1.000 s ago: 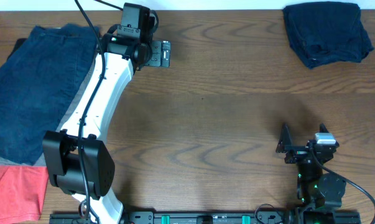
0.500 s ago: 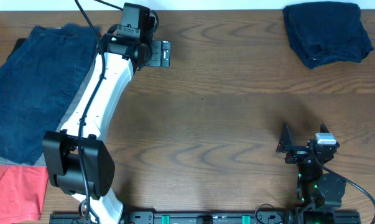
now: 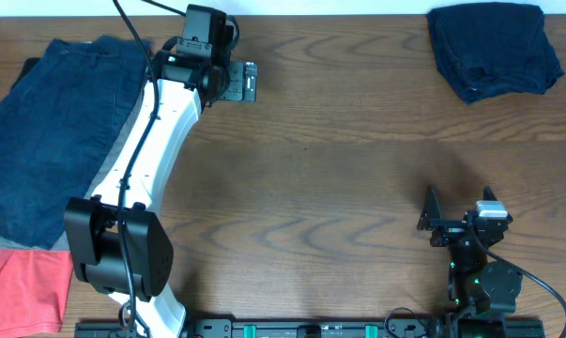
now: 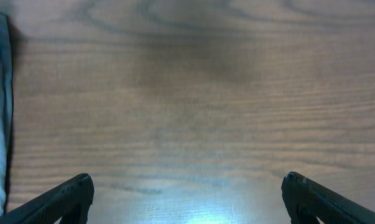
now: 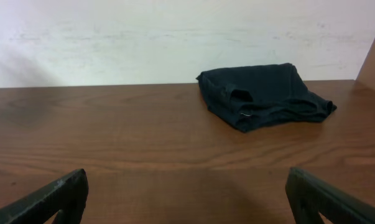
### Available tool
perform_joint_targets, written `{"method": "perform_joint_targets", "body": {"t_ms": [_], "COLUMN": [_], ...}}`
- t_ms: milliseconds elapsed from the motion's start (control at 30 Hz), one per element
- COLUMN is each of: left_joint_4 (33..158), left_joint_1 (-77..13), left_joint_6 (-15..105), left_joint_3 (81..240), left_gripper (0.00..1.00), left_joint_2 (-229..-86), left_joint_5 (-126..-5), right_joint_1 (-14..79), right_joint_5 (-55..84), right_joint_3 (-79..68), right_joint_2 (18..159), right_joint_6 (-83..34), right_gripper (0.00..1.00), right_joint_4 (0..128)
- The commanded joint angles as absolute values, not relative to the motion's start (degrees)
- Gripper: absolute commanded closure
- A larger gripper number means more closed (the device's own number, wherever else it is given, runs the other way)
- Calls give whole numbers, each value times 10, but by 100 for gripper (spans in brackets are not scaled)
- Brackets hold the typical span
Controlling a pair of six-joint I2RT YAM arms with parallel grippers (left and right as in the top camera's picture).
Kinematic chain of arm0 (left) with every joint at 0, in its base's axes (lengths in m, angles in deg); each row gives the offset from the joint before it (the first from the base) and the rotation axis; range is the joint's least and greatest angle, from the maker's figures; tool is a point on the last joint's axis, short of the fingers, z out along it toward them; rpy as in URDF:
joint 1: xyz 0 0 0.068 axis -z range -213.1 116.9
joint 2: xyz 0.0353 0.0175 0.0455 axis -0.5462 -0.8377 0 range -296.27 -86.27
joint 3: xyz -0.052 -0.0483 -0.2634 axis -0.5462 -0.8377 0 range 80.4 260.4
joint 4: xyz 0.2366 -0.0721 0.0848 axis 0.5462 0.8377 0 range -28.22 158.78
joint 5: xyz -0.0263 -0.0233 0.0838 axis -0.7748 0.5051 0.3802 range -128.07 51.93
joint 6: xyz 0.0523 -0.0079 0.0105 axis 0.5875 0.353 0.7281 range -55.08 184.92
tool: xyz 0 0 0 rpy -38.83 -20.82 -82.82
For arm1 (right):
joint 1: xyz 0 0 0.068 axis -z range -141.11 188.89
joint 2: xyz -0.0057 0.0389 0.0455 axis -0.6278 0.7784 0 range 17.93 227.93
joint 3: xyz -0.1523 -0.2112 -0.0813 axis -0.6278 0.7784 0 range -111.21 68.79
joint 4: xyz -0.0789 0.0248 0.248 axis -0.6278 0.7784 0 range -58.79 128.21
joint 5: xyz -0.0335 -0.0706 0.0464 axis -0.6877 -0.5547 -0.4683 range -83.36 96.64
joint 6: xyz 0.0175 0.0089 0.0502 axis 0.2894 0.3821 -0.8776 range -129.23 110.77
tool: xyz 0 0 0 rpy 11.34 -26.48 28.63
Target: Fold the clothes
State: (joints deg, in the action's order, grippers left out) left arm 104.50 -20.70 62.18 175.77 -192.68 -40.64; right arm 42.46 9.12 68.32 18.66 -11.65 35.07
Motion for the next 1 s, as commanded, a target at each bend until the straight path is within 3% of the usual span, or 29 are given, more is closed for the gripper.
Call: {"method": "perform_joint_targets", "body": {"t_ms": [0, 667, 967], "left_joint_4": [1059, 973, 817], "left_joint_1": [-217, -227, -267], "left_joint_6": [627, 718, 717], "left_joint_3": [1754, 1722, 1524], "left_gripper": [2, 2, 2], "left_joint_2": [-1927, -1708, -1564], "left_joint_5": [-399, -417, -454], "right_joint_1": [415, 415, 415], "right_joint_5": [82, 82, 82], "right_joint_3": [685, 685, 685], "right_joint_2": [182, 182, 182], "right_joint_6": [-124, -124, -124], "right_gripper": [1, 1, 1], "right_joint_4": [353, 353, 353]}}
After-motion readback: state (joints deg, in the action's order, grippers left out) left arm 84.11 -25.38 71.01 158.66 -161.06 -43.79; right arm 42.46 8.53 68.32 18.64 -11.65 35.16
